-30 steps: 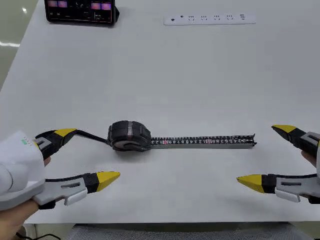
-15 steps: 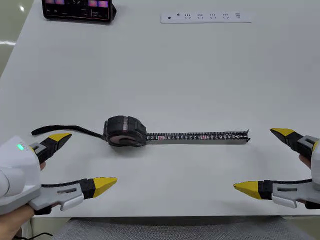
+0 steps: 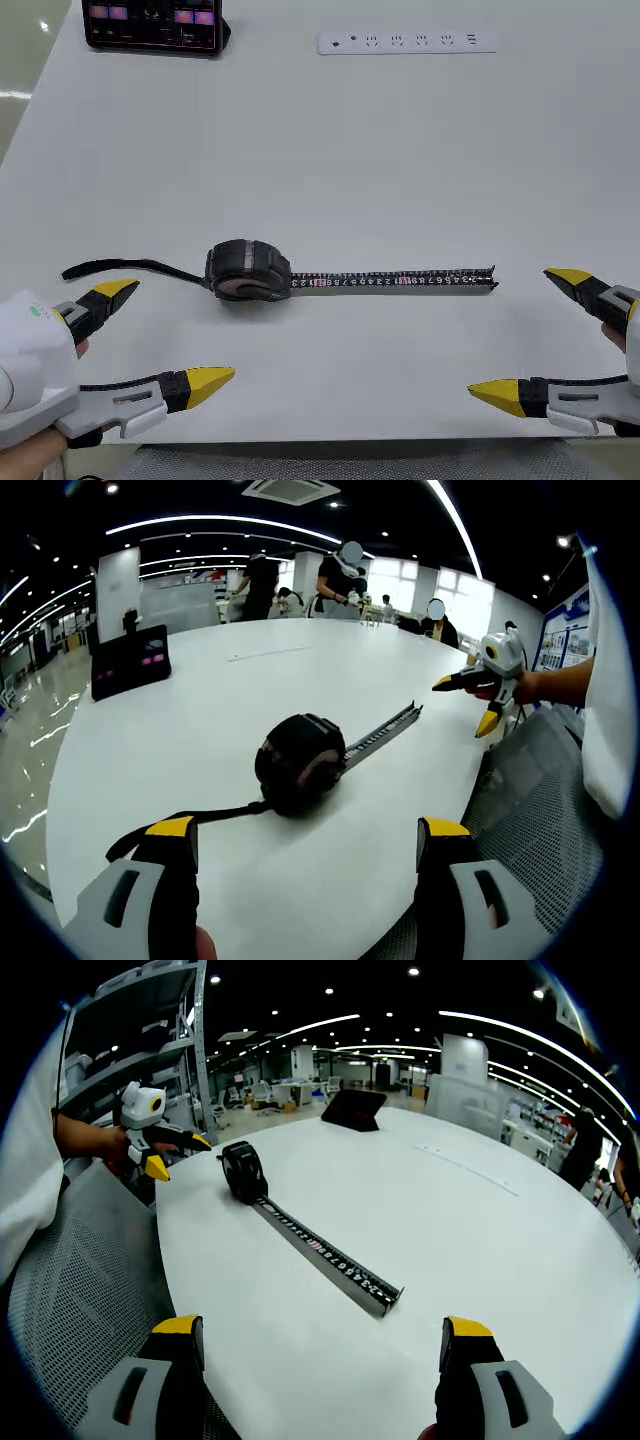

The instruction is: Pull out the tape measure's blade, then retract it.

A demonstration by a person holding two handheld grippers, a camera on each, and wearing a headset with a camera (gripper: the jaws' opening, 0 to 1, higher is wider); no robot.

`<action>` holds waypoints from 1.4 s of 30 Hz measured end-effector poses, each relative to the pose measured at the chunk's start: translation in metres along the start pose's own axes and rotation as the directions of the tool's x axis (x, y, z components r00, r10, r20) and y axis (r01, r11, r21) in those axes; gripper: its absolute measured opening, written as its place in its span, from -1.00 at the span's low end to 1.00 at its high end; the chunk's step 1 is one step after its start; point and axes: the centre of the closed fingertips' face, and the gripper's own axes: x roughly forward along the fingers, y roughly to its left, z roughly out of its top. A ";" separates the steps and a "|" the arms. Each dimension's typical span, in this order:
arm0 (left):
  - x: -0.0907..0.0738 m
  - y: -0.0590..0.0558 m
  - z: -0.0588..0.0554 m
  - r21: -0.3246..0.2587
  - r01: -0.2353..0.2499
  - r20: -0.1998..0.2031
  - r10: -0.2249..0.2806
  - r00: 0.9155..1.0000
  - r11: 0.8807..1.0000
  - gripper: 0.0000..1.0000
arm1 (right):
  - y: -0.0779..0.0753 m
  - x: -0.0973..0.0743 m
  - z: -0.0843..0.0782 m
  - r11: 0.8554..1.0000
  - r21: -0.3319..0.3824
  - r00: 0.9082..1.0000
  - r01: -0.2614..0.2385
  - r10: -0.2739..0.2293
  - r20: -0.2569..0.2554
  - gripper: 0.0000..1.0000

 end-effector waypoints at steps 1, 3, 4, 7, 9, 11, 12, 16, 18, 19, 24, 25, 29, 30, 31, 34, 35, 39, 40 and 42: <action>0.000 0.000 0.000 -0.001 -0.001 0.001 0.001 1.000 1.000 0.75 | 0.000 0.000 0.000 1.000 0.001 1.000 0.000 0.000 0.000 0.95; -0.001 0.000 0.000 -0.001 0.000 0.002 0.000 1.000 1.000 0.75 | 0.000 0.001 0.001 1.000 0.000 1.000 -0.002 0.002 0.000 0.95; -0.001 0.000 0.000 -0.001 0.001 0.001 -0.001 1.000 1.000 0.75 | 0.000 0.001 0.002 1.000 -0.001 1.000 -0.003 0.003 0.001 0.95; -0.001 0.001 0.000 -0.006 0.000 0.004 0.000 1.000 1.000 0.75 | 0.001 0.002 0.003 1.000 -0.005 1.000 -0.005 0.005 0.000 0.95; -0.001 0.002 0.000 -0.006 -0.001 0.003 0.001 1.000 1.000 0.74 | 0.001 0.003 0.004 1.000 -0.005 1.000 -0.005 0.005 0.002 0.95; -0.002 0.002 0.001 -0.008 -0.002 0.006 0.002 1.000 1.000 0.74 | 0.001 0.003 0.004 1.000 -0.007 1.000 -0.006 0.006 0.000 0.95; -0.002 0.003 0.001 -0.008 -0.002 0.007 0.003 1.000 1.000 0.74 | 0.001 0.003 0.004 1.000 -0.007 1.000 -0.007 0.007 0.001 0.95; -0.002 0.004 0.001 -0.009 -0.004 0.008 0.004 1.000 1.000 0.74 | 0.001 0.003 0.003 1.000 -0.007 1.000 -0.008 0.008 0.001 0.95; -0.002 0.003 0.001 -0.010 -0.003 0.008 0.003 1.000 1.000 0.74 | 0.001 0.003 0.003 1.000 -0.006 1.000 -0.009 0.009 0.002 0.95; -0.002 0.003 0.001 -0.010 -0.004 0.009 0.004 1.000 1.000 0.74 | 0.001 0.003 0.002 1.000 -0.007 1.000 -0.009 0.009 0.002 0.95; -0.003 0.001 0.001 -0.014 -0.002 0.009 0.002 1.000 1.000 0.74 | 0.000 0.003 0.002 1.000 -0.007 1.000 -0.009 0.009 0.004 0.95; -0.003 0.001 0.000 -0.014 -0.002 0.008 0.002 1.000 1.000 0.75 | 0.001 0.003 0.002 1.000 -0.007 1.000 -0.010 0.010 0.005 0.95; -0.003 0.000 0.000 -0.015 -0.002 0.009 0.002 1.000 1.000 0.75 | 0.000 0.003 0.001 1.000 -0.009 1.000 -0.010 0.010 0.005 0.95; -0.003 0.000 0.000 -0.016 -0.002 0.009 0.002 1.000 1.000 0.75 | 0.001 0.003 0.001 1.000 -0.009 1.000 -0.011 0.011 0.005 0.95; -0.003 -0.001 0.000 -0.017 -0.002 0.010 0.002 1.000 1.000 0.75 | 0.001 0.003 0.001 1.000 -0.008 1.000 -0.012 0.012 0.007 0.95; -0.004 -0.001 -0.001 -0.016 -0.002 0.008 0.002 1.000 1.000 0.75 | 0.001 0.003 0.001 1.000 -0.010 1.000 -0.012 0.012 0.007 0.95; -0.004 -0.001 -0.001 -0.016 -0.002 0.008 0.002 1.000 1.000 0.75 | 0.001 0.003 0.001 1.000 -0.010 1.000 -0.012 0.012 0.007 0.95; -0.005 -0.001 -0.001 -0.018 -0.004 0.010 0.004 1.000 1.000 0.75 | 0.002 0.003 0.001 1.000 -0.008 1.000 -0.012 0.012 0.008 0.95; -0.005 -0.001 -0.001 -0.019 -0.004 0.011 0.004 1.000 1.000 0.74 | 0.002 0.002 0.001 1.000 -0.009 1.000 -0.011 0.012 0.009 0.95; -0.004 -0.001 -0.001 -0.022 -0.003 0.012 0.003 1.000 1.000 0.75 | 0.002 0.002 0.001 1.000 -0.006 1.000 -0.010 0.010 0.012 0.95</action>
